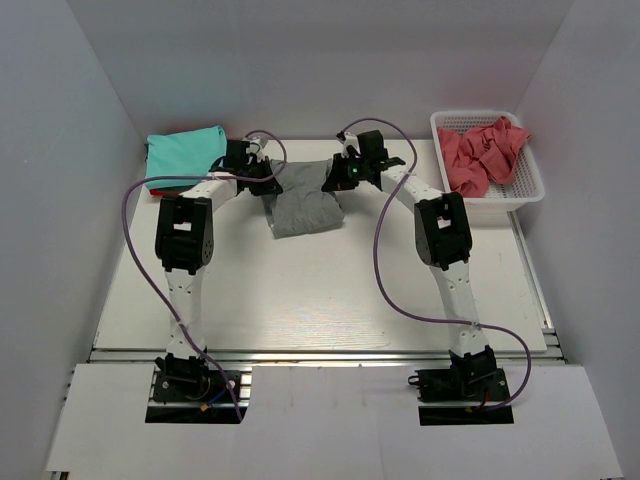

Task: Fold and stack the t-shirts
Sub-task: Smooth out wrinkles on the folded tshirt

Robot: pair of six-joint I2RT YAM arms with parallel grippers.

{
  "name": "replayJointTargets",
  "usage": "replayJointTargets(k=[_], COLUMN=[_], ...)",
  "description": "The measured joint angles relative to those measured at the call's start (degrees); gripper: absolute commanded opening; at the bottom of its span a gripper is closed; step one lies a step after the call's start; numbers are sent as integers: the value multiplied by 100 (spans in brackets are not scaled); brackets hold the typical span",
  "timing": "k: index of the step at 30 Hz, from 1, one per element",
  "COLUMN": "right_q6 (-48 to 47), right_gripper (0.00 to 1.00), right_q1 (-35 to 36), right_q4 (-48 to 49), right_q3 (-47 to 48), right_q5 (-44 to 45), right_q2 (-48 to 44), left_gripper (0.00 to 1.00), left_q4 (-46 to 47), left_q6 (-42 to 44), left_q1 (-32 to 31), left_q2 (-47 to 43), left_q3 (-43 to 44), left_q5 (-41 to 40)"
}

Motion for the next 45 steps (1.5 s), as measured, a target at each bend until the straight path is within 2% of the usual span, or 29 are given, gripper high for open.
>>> replayJointTargets(k=[5,13,20,21,22,23,24,25,26,27,30,31,33,35,41,45], right_q6=[0,-81,-50,-50,-52,-55,-52,-50,-31,-31,-105,-140,-208,-232,-304,-271], right_gripper=[0,0,0,0,0,4,14,23,29,40,60,70,75,90,90,90], right_q1=[-2,-2,-48,-61,-70,-79,-83,-92,-105,-120,-177,-190,-208,-221,-205,-146], right_q4=[76,81,79,111,151,188,216,256,293,319,273,256,304,313,280,348], right_q3=[-17,-101,118,223,302,382,444,485,501,511,509,509,485,319,-415,-758], right_q5=[184,1204,1349,1322,1303,1285,1279,1285,1290,1296,1322,1320,1340,1351,1283,1045], right_q2=[-33,-457,-391,-299,-214,-107,-9,92,173,251,348,348,286,120,-837,-1390], left_gripper=[0,0,0,4,36,58,69,87,94,100,100,100,100,100,100,100], left_q4=[96,341,323,293,245,197,170,127,81,50,2,0,33,90,249,570], left_q6=[24,190,212,203,188,195,181,153,125,114,39,37,37,37,15,-70], left_q1=[9,39,39,42,44,48,50,66,94,127,208,234,262,247,116,9], left_q2=[-249,-1200,-1010,-933,-844,-739,-595,-461,-304,-168,48,52,0,-142,-1137,-1672], left_q3=[-175,-621,-560,-553,-518,-444,-341,-236,-103,22,190,190,188,98,-684,-1034], left_q5=[-7,-328,-535,-566,-599,-643,-699,-758,-800,-809,-774,-756,-693,-651,-531,-142])
